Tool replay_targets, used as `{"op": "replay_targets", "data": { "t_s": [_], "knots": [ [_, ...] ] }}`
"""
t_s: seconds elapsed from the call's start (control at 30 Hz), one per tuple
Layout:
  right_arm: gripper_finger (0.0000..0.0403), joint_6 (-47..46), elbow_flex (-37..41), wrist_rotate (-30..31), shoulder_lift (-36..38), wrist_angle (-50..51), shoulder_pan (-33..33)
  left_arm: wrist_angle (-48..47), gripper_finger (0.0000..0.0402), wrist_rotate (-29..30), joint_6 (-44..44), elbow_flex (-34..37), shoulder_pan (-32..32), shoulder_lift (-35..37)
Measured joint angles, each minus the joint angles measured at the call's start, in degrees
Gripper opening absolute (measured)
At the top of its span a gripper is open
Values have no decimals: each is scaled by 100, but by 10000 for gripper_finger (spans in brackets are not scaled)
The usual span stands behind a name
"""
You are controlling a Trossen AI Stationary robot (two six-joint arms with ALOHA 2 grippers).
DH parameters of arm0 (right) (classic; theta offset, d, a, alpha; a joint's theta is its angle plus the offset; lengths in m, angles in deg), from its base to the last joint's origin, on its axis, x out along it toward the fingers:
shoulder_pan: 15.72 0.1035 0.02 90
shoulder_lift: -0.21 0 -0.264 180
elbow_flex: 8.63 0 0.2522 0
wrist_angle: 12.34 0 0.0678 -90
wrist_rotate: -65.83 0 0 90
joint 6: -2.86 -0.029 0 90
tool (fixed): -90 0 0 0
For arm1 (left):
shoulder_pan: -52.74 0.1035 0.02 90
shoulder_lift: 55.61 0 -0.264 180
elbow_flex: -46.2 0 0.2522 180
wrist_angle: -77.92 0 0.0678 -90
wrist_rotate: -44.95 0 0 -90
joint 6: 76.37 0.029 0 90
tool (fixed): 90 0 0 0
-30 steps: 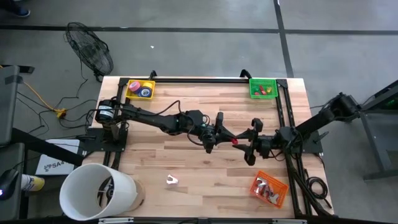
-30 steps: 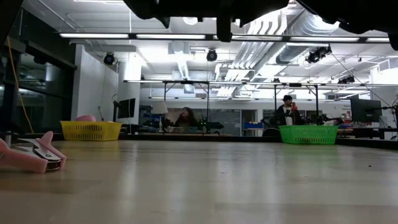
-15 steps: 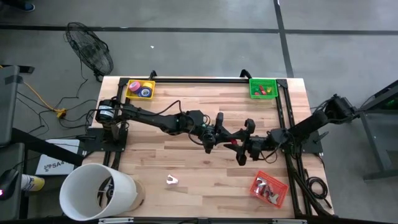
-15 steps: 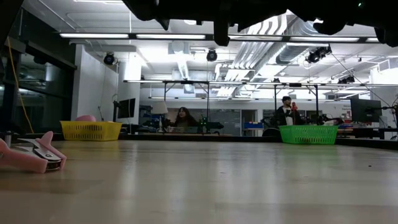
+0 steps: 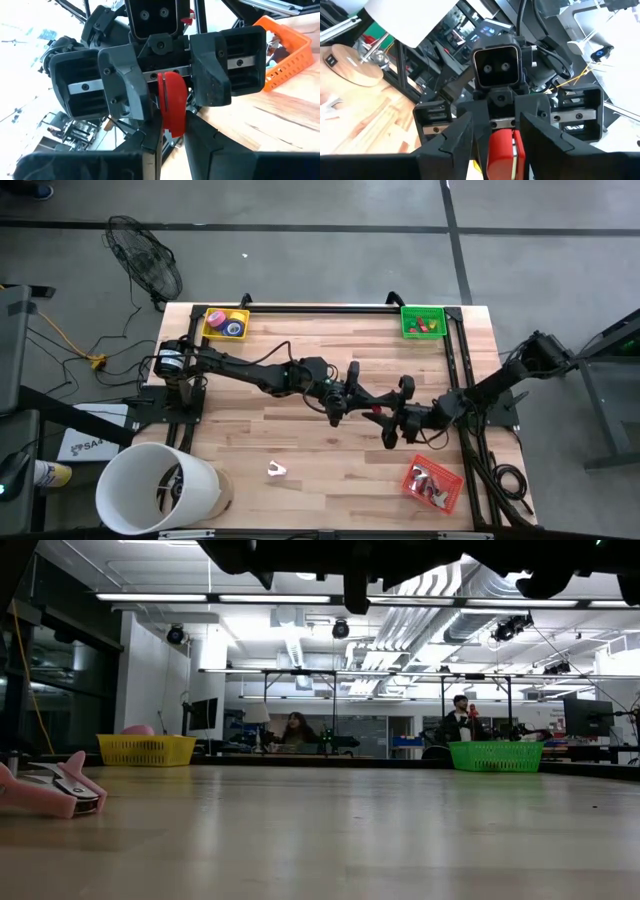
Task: Pick and place Stapler, Stapler remover, tape
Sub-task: Put the red stapler into the green bin
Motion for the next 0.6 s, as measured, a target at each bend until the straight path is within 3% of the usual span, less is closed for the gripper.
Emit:
{"op": "replay_targets", "data": {
  "t_s": [0.27, 0.6],
  "knots": [
    [138, 1, 7, 93, 0, -18, 15, 2, 51, 6, -27, -2, 0, 0],
    [54, 96, 11, 141, 0, -6, 20, -22, 51, 10, -103, -2, 0, 0]
  ]
}}
